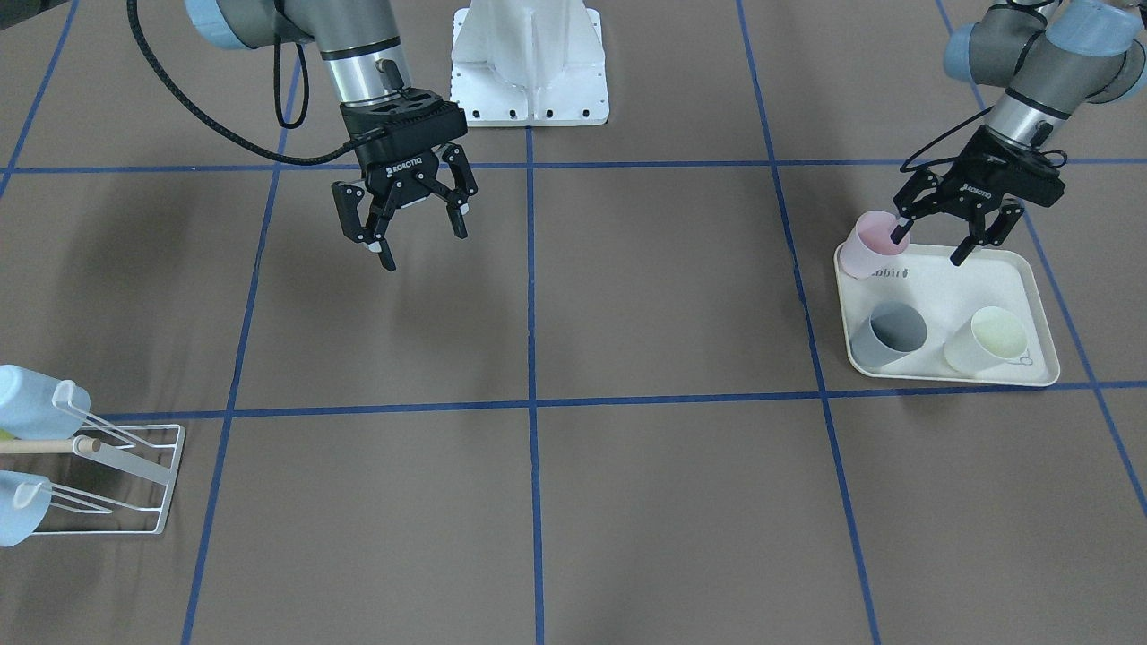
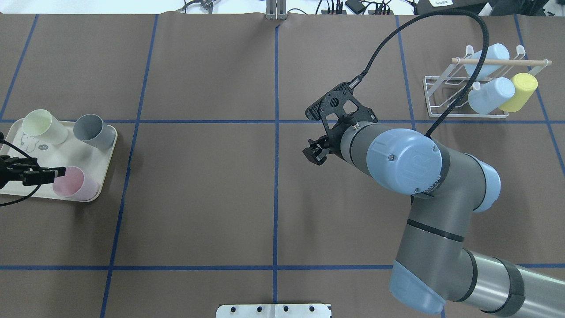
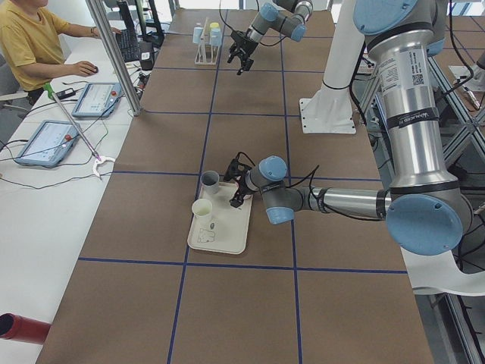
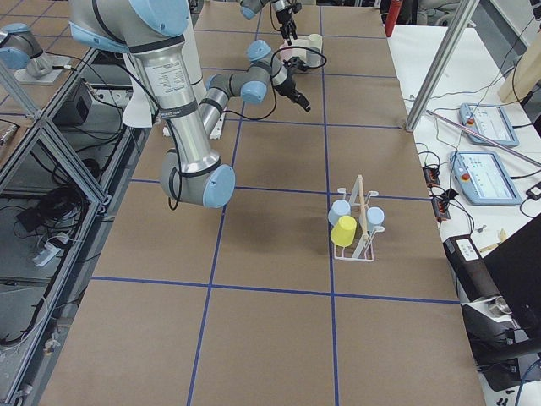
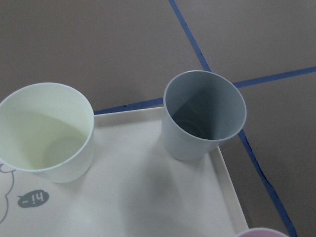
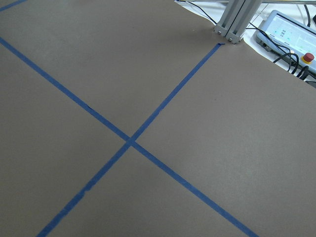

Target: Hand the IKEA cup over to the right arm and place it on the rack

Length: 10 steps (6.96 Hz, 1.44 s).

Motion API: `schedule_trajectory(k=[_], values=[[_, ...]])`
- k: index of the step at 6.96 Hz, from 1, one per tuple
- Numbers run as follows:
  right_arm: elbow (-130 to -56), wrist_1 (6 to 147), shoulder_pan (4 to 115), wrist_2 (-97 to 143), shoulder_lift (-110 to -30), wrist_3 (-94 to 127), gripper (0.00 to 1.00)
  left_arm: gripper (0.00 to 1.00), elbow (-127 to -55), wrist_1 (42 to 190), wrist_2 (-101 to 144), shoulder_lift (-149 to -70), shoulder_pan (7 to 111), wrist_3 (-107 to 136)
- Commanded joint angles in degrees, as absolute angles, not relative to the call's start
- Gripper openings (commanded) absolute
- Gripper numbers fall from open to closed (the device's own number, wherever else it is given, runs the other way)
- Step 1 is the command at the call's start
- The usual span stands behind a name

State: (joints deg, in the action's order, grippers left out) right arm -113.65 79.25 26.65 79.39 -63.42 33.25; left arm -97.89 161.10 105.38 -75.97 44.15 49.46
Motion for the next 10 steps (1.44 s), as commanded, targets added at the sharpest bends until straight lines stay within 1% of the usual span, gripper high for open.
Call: schedule_trajectory(k=[1, 2, 3, 4, 6, 7, 8, 9, 10], values=[[-113.6, 79.3, 26.6, 79.4, -63.5, 33.2, 0.99, 0.89, -97.8, 161.2, 105.0, -75.6, 42.5, 49.3], [-113.6, 79.3, 26.6, 79.3, -63.5, 33.2, 0.99, 0.58, -97.8, 161.2, 105.0, -75.3, 42.5, 49.1], [-113.6, 79.3, 26.6, 79.3, -63.7, 33.2, 0.99, 0.33, -97.8, 161.2, 105.0, -75.3, 42.5, 49.0], [-113.5, 79.3, 26.6, 79.3, -63.8, 33.2, 0.99, 0.22, -98.0, 161.3, 105.1, -75.3, 42.5, 49.0], [-113.4, 79.3, 26.5, 79.3, -63.8, 33.2, 0.99, 0.22, -98.0, 161.3, 105.1, -75.2, 42.5, 48.8], [-113.4, 79.3, 26.5, 79.3, -63.9, 33.2, 0.99, 0.2, -98.1, 161.3, 105.1, -75.1, 42.5, 48.8], [-113.4, 79.3, 26.5, 79.3, -63.9, 33.2, 0.99, 0.11, -98.2, 161.4, 105.3, -75.1, 42.6, 48.8], [-113.4, 79.3, 26.5, 79.3, -63.8, 33.2, 0.99, 0.0, -98.6, 161.3, 105.7, -75.1, 42.9, 48.7], [-113.3, 79.3, 26.5, 79.3, -63.6, 33.2, 0.99, 0.0, -99.3, 161.3, 105.9, -74.9, 43.4, 48.6]])
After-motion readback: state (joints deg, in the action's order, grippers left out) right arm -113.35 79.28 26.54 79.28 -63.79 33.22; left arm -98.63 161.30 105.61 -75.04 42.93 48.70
